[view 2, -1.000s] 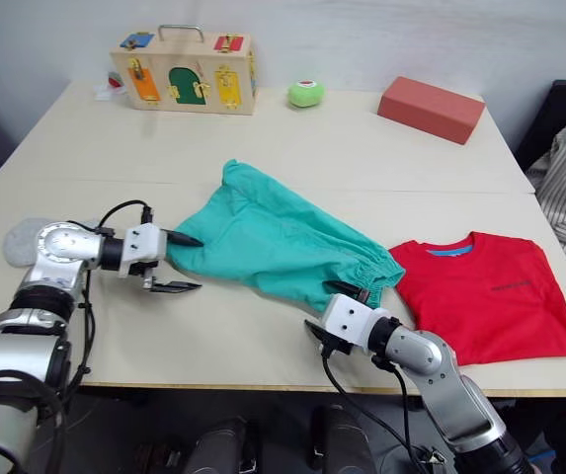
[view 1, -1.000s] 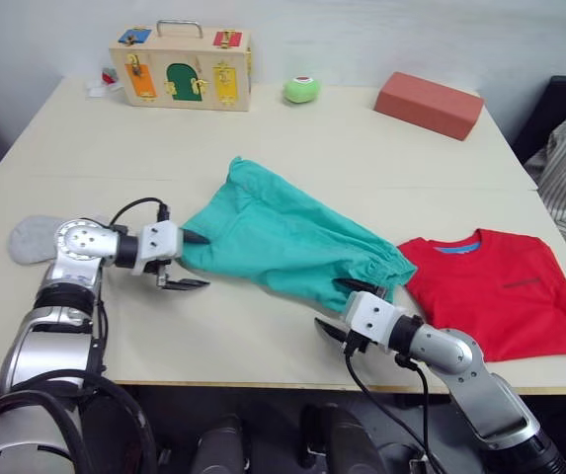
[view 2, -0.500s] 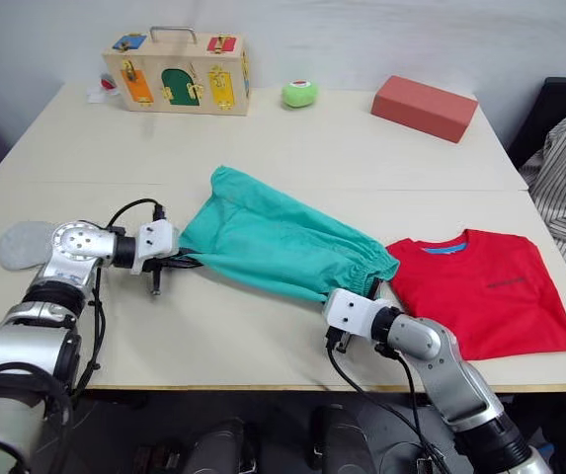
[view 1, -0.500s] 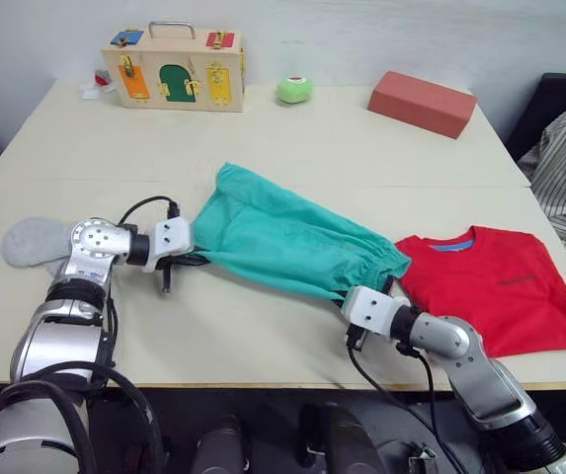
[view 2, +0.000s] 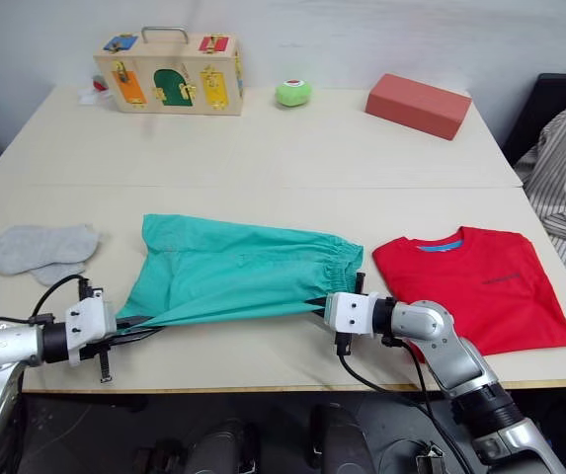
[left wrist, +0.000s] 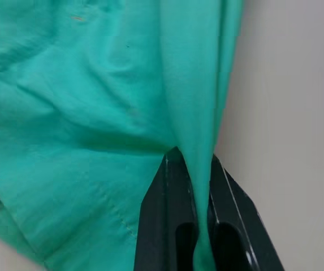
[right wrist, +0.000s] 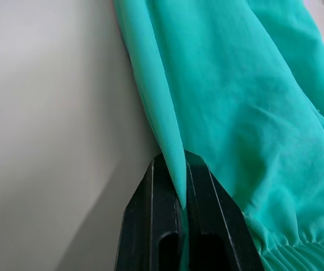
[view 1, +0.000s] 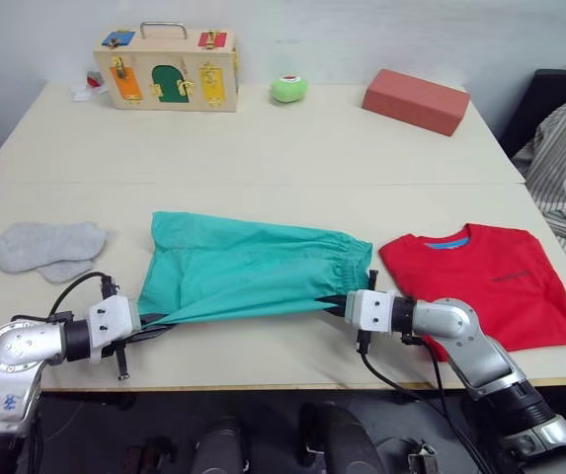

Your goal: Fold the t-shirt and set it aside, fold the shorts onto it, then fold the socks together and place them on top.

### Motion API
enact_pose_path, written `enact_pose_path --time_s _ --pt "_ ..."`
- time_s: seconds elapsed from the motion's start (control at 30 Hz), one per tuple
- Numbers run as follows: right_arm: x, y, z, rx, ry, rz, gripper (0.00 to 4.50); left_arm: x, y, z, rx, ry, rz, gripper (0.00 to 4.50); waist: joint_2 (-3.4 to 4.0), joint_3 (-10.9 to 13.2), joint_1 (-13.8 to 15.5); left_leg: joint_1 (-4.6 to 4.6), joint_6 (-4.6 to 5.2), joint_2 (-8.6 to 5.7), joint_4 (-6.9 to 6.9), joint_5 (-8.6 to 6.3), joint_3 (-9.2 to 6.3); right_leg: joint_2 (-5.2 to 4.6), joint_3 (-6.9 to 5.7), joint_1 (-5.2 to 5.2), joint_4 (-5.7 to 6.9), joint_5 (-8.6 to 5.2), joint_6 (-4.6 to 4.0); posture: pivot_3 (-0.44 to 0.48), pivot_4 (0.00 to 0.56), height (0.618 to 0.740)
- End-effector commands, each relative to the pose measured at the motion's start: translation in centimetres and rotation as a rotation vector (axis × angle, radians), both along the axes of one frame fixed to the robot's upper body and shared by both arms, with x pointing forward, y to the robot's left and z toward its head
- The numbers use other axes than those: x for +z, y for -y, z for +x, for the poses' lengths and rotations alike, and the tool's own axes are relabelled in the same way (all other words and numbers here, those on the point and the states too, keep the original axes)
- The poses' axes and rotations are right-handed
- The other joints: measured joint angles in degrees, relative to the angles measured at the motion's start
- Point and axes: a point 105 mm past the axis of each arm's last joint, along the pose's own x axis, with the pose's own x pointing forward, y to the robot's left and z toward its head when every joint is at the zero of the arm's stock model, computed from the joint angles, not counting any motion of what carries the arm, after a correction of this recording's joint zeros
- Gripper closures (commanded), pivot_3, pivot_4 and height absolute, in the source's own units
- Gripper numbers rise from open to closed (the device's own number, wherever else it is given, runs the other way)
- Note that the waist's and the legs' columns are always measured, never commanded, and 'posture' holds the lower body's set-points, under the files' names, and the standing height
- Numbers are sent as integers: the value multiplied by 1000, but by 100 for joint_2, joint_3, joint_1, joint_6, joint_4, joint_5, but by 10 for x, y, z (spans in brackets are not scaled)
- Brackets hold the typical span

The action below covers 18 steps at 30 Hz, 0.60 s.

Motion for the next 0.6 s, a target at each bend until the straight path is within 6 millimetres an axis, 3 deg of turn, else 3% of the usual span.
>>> enact_pose_path --time_s 0.03,0.13,0.2,0.33,0.53,0.57,0.6 --pt "-5 28 2 -68 -31 -16 4500 6 -9 -10 94 31 -25 4477 3 -1 4 0 1 0 -1 -3 0 -1 1 0 -1 0 0 0 150 740" --pt "-5 30 -2 -76 -84 55 4500 4 -3 -16 81 -3 -86 4477 3 -1 4 -4 -1 2 -3 -5 0 2 -1 -3 -3 -2 -3 0 150 740" --pt "-9 36 -6 -87 -120 60 4500 6 -2 -17 91 -3 -112 4012 6 -2 4 -1 -2 2 -4 -6 -1 2 -2 -2 -2 -3 -5 0 150 740" --pt "-4 46 -16 -68 -127 75 3482 3 0 -34 89 -100 -167 2843 9 -2 0 0 4 1 -4 -11 0 2 -1 0 -8 -3 -5 0 150 740" --pt "34 52 -67 40 -385 256 1482 17 -5 -67 -2 -294 -240 1067 17 -1 25 1 4 5 -45 -13 -2 10 -4 -1 -40 -4 -6 0 150 740" --pt "38 52 -72 46 -413 260 1449 23 -5 -67 -11 -309 -267 731 20 1 34 3 5 5 -46 -13 -2 10 -4 -1 -40 -4 -7 0 150 740" --pt "45 51 -74 45 -431 282 1449 32 -2 -64 -28 -316 -312 731 21 2 52 3 6 4 -46 -11 -2 10 -5 -1 -42 -4 -8 0 150 740"
